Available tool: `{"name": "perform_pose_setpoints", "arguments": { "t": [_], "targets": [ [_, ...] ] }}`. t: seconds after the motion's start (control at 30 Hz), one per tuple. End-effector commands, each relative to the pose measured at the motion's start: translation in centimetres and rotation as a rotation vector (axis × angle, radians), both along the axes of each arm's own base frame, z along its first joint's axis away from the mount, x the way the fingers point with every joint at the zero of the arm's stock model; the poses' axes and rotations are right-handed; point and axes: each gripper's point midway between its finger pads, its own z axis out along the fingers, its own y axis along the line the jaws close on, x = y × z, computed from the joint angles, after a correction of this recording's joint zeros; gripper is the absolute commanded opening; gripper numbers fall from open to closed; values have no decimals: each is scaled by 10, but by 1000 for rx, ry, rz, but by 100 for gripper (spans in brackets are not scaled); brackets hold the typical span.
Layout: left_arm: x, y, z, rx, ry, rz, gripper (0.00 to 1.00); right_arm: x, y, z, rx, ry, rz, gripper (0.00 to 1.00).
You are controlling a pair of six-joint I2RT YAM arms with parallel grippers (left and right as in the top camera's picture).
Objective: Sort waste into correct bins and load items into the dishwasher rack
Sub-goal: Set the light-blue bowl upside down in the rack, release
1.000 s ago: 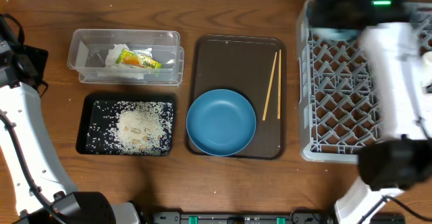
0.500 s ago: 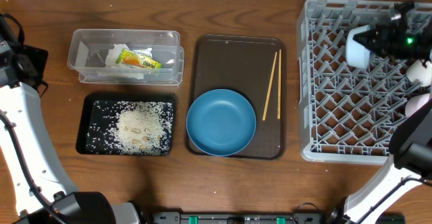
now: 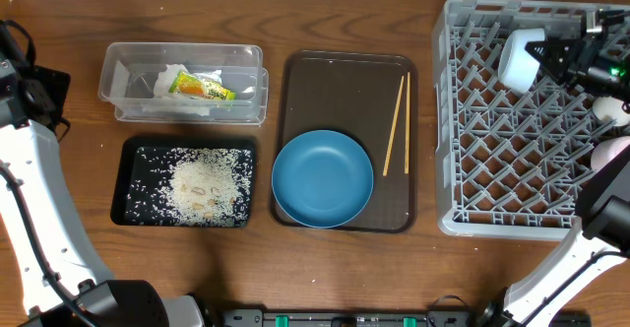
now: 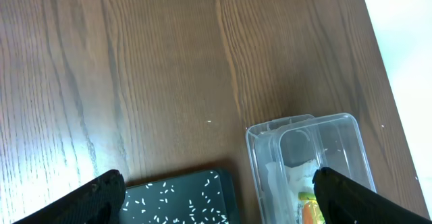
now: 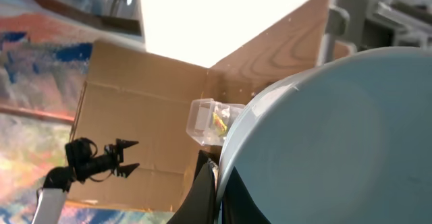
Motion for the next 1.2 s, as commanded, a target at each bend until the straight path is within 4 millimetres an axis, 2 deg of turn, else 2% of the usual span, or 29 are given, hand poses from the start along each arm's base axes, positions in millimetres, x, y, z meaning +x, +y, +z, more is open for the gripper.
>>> {"name": "perform_pose_setpoints", "arguments": {
  "t": [0.0,0.1,0.2,0.4,0.57,0.63,0.77,0.83,0.9,0.97,1.03,1.1,1.17],
  "targets": [
    [-1,2,0,5,7,2,92,-4,-10,-28,-86,97,-26,1],
    [-1,2,0,5,7,2,92,-12,-22,-46,-164,189,-51,1],
    [-1,2,0,5,7,2,92,-18,-35,-56,-196,261,-89,2],
    [-1,2,0,5,7,2,92,-30,-61,-57,-230,312,-155,10],
    [-1,2,0,5,7,2,92,-45,-84,-59,-361,423,-242,20],
    [-1,2,0,5,7,2,92,-52,-92,-53,-427,451,-278,21],
    [-1,2,0,5,7,2,92,-67,-106,-29,-576,467,-358,23],
    [-1,2,0,5,7,2,92,-77,-113,-15,-648,489,-414,28],
    [-1,2,0,5,7,2,92,-85,-118,0,-698,499,-472,38],
    [-1,2,0,5,7,2,92,-87,-115,18,-721,462,-496,43],
    [-1,2,0,5,7,2,92,-83,-105,29,-741,419,-490,39],
    [-1,2,0,5,7,2,92,-74,-91,33,-759,381,-461,32],
    [-1,2,0,5,7,2,92,-65,-77,28,-793,380,-431,28]
  ]
}}
